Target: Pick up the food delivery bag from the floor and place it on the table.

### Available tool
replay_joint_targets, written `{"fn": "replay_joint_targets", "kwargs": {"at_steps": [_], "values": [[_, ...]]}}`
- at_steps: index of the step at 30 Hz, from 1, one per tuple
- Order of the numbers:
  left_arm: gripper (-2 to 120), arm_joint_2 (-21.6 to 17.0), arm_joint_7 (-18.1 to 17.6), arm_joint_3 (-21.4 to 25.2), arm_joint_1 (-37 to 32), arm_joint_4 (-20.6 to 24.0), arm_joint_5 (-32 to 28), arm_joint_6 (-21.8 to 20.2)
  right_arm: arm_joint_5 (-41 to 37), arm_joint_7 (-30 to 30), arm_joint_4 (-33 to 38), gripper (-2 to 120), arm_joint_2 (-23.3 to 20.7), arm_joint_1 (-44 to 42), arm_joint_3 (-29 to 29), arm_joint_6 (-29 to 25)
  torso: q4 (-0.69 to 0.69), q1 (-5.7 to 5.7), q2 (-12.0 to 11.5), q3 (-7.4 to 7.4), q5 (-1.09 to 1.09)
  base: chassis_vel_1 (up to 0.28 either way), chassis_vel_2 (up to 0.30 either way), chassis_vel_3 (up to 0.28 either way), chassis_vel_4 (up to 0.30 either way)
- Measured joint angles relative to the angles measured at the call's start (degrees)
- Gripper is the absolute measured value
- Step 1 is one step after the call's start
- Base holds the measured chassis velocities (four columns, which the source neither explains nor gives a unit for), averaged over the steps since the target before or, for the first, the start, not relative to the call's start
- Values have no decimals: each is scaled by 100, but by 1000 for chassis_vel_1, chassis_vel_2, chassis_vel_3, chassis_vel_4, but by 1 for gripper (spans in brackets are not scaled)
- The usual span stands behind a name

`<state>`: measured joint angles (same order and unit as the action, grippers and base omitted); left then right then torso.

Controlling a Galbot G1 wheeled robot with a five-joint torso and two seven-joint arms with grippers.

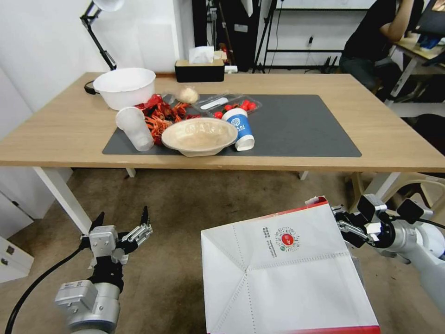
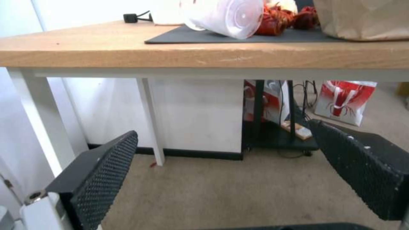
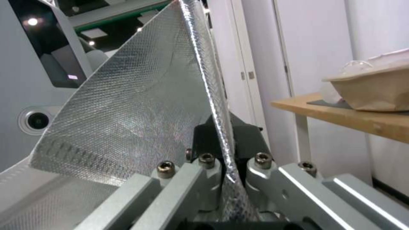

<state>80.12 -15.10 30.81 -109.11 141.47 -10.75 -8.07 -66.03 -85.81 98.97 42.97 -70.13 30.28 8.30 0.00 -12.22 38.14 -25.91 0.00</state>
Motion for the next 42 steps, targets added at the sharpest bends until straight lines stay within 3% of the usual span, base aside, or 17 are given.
{"fn": "replay_joint_targets", "kwargs": {"at_steps": [42], "values": [[100, -32, 14, 11, -15, 17, 14, -7, -11, 28, 23, 0, 16, -6, -7, -17, 0, -425, 1033, -609, 0, 0, 0, 0, 0]]}}
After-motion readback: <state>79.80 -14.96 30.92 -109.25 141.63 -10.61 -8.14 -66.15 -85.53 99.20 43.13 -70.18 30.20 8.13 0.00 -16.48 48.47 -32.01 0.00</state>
